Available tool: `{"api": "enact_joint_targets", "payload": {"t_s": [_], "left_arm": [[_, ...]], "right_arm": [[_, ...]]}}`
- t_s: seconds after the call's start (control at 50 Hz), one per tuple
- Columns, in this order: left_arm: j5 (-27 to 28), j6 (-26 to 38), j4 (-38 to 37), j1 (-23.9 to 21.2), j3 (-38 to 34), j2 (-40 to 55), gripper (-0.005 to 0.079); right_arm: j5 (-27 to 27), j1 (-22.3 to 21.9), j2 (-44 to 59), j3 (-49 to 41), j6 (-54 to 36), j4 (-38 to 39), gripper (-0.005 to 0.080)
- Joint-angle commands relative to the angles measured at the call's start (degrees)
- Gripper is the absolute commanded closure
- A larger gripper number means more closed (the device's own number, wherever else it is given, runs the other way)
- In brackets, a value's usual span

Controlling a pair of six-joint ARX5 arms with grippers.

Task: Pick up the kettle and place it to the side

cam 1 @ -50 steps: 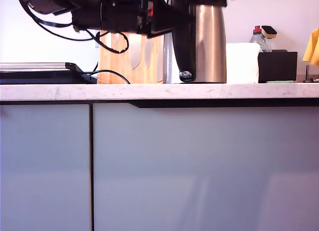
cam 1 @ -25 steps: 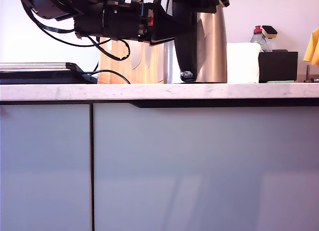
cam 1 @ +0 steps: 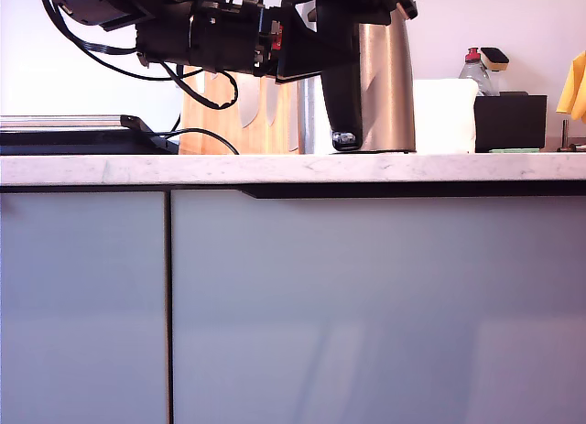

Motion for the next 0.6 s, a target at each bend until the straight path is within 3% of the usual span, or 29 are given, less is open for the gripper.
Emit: {"api": "enact_joint_targets", "payload": {"t_s": [0.0, 0.58], "left_arm": [[-1.62, -1.42, -2.16, -0.04, -1.66, 1.4, 0.0766], [-6.4, 3.63, -11.91, -0.04, 3.76, -1.2, 0.0766]], "right_arm": [[0.35, 1.4, -0.68, 0.96, -1.99, 2.58, 0.0763], [0.94, 1.88, -3.69, 3.85, -2.03, 4.02, 0.0763]]}}
